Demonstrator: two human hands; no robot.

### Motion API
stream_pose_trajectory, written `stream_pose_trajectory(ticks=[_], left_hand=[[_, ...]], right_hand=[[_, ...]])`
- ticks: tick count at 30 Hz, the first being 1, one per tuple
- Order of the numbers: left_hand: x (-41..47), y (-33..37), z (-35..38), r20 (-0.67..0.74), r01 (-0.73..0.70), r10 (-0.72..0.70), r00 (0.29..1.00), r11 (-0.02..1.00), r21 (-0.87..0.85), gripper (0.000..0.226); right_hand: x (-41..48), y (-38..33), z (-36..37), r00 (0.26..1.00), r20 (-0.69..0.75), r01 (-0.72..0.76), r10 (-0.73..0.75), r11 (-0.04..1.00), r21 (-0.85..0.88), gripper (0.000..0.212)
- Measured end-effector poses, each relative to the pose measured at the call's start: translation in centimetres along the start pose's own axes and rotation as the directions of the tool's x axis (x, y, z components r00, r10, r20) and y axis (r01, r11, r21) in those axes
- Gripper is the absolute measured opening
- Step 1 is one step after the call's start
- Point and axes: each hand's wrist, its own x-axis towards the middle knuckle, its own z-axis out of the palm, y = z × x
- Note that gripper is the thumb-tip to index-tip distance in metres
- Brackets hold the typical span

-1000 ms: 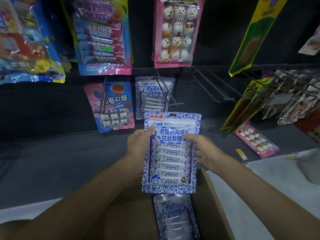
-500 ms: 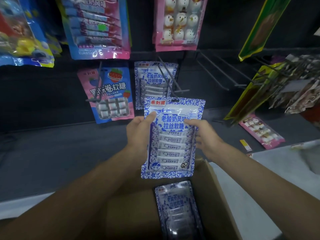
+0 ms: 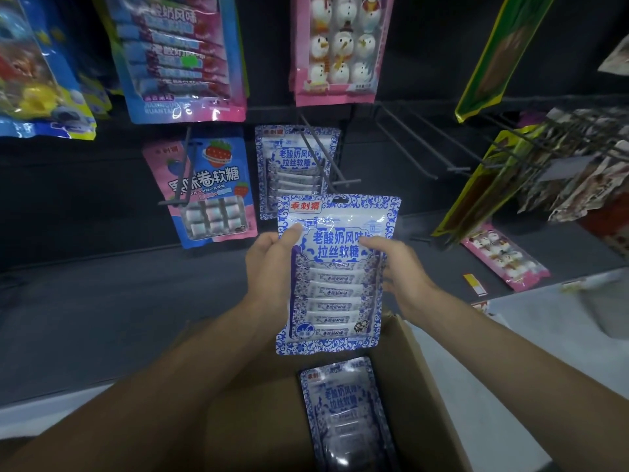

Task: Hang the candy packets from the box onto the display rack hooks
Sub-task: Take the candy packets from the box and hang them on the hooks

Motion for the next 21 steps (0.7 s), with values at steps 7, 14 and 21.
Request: stream_pose_trajectory(ticks=[7,14,21], left_hand=[[0.7,0.7,0.0,0.018,-0.036,0.035,0.999,0.998,0.047,0.055],[0.7,0.9,-0.1,-0.025,-0.044,0.047,0.999,0.993,0.111,0.056],[1.2,0.9,0.1,-0.059,0.022,-0.014,0.998,0.991,0.13,0.062]], right_hand=[[0.5,-0.3,0.0,0.999,-0.022,0.023,-0.023,0.999,0.031,0.042],[1.0,-0.2,0.3,0.999,-0.043,0.001,0.0,1.0,0.024,0.04],[0.6,-0.7,0.4,0.999,-0.049,-0.01,0.014,0.998,0.066,0.032]])
